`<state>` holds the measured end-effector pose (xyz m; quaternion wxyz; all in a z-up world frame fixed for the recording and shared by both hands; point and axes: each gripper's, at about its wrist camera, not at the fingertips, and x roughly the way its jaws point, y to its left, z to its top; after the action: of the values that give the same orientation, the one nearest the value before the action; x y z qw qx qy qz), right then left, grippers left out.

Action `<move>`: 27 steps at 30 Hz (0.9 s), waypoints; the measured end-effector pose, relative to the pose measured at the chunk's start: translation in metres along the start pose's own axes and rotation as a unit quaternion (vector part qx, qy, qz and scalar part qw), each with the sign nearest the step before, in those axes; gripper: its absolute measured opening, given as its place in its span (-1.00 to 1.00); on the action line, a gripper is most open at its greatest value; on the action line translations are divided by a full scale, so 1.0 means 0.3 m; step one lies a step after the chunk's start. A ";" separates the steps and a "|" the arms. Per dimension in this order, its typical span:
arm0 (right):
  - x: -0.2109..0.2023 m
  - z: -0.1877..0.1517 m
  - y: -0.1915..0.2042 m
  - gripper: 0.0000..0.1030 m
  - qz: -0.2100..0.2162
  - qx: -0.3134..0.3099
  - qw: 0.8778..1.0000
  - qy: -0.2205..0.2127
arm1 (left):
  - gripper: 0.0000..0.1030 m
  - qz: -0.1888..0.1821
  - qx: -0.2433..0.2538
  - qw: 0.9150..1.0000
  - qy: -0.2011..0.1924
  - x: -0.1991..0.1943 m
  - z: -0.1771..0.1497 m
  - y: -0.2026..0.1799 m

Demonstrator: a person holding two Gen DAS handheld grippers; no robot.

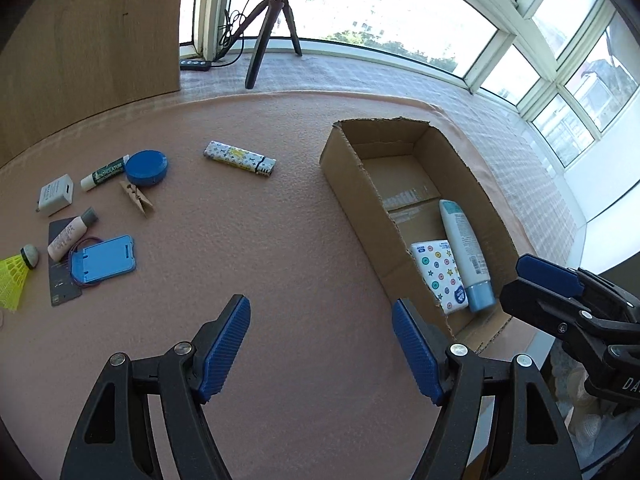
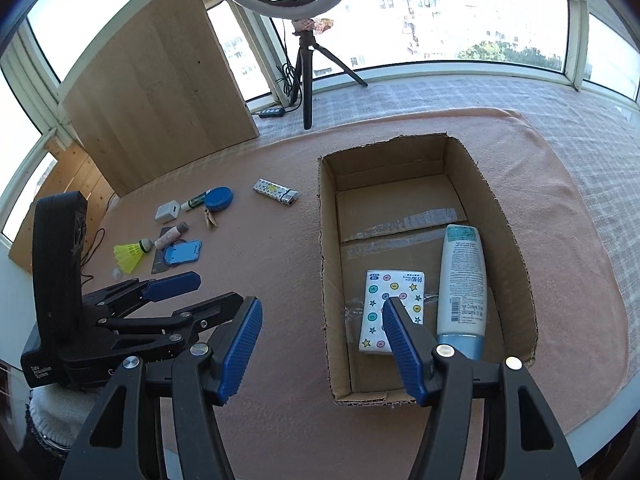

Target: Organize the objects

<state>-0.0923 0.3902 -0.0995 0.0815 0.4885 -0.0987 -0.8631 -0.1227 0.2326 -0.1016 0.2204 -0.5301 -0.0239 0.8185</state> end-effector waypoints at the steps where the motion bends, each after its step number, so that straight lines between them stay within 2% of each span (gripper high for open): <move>1: 0.001 -0.004 0.024 0.14 -0.003 -0.007 1.000 -0.001 | 0.48 0.007 -0.005 1.000 0.000 -0.009 -0.002 0.038; 12: 0.024 -0.045 0.180 0.14 0.008 -0.022 1.000 0.003 | 0.48 0.065 -0.080 0.995 -0.011 -0.101 0.033 0.436; 22: 0.032 -0.080 0.204 0.14 0.005 -0.007 1.000 0.011 | 0.47 0.077 -0.138 0.987 -0.003 -0.080 0.151 0.699; 27: 0.016 -0.103 0.178 0.14 -0.005 0.008 1.000 0.009 | 0.24 0.070 -0.160 0.985 0.010 -0.016 0.205 0.779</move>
<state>-0.0657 0.3347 -0.1058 0.0743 0.4977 -0.1020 -0.8581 -0.2534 0.0320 -0.1343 0.0752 -0.5672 -0.1158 0.8119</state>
